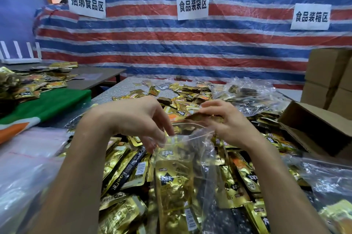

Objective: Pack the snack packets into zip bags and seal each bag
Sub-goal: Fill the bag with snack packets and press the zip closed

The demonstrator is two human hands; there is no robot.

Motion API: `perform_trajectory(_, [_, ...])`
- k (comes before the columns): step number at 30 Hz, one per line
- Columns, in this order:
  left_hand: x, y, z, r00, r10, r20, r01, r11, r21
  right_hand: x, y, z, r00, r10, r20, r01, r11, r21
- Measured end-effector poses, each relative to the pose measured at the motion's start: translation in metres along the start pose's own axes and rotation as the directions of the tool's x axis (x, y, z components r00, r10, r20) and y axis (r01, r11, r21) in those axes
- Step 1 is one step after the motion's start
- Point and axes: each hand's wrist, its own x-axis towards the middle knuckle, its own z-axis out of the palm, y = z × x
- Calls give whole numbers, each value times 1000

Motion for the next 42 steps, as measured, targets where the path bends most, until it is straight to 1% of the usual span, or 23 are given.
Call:
perform_trajectory(1, [0,0,0,1000,0,7,0,1000,-2,0,-1,-2,995,-19,-102,27,997,74])
perform_trajectory(3, [1,-1,0,1000,-2,16,3,1000,-12,0,-7,-8,961,-34,-275,88,978,189])
perform_trajectory(6, [2,-3,0,1000,-3,13,3,1000,-15,-3,-21,-22,858,-60,-510,218,942,255])
perform_trajectory(8, [3,-3,0,1000,1,7,-1,1000,-12,-7,-33,-33,798,-13,-603,300,876,378])
perform_trajectory(9, [3,-2,1,1000,2,4,-2,1000,-9,-9,-39,-38,788,21,-615,335,824,458])
perform_trajectory(10, [2,-2,1,1000,5,1,-5,1000,-7,-11,-44,-42,798,47,-601,361,761,539])
perform_trajectory(12, [2,-1,1,1000,14,-8,-14,1000,0,-15,-53,-49,851,58,-523,378,625,684])
perform_trajectory(14, [2,-1,1,999,38,-20,-37,999,19,-16,-60,-50,908,44,-417,339,510,791])
perform_trajectory(16, [3,0,2,997,67,-45,-67,998,18,-16,-63,-48,956,39,-290,240,458,856])
perform_trajectory(18, [4,-1,3,994,83,-73,-84,996,-8,-15,-63,-43,990,45,-133,95,484,870])
perform_trajectory(20, [5,-3,3,993,85,-84,-88,996,-27,-15,-62,-38,999,48,11,-37,579,814])
perform_trajectory(23, [4,-5,3,992,75,-100,-81,995,-55,-18,-62,-34,991,76,108,-129,743,657])
perform_trajectory(25, [3,-4,3,990,85,-112,-93,993,-69,-19,-64,-34,985,112,134,-167,828,535])
perform_trajectory(27, [4,-2,2,988,104,-113,-113,991,-77,-20,-66,-35,978,117,175,-177,908,381])
perform_trajectory(29, [4,0,2,988,106,-114,-116,990,-82,-21,-69,-36,956,89,278,-151,967,207])
perform_trajectory(31, [4,1,3,988,96,-121,-107,991,-81,-24,-75,-37,917,87,388,-113,993,44])
perform_trajectory(33, [4,2,5,988,94,-122,-102,993,-64,-27,-81,-40,910,93,404,-80,996,-50])
perform_trajectory(35, [3,4,6,989,96,-113,-100,994,-35,-31,-83,-46,922,87,377,-58,995,-86])
perform_trajectory(38, [1,4,5,988,113,-109,-119,992,-49,-35,-81,-54,942,74,329,-42,994,-106])
perform_trajectory(40, [0,4,4,986,134,-103,-141,988,-61,-34,-77,-56,957,76,279,-46,993,-112])
perform_trajectory(42, [0,4,4,982,158,-102,-165,984,-62,-32,-73,-54,958,93,273,-61,991,-122])
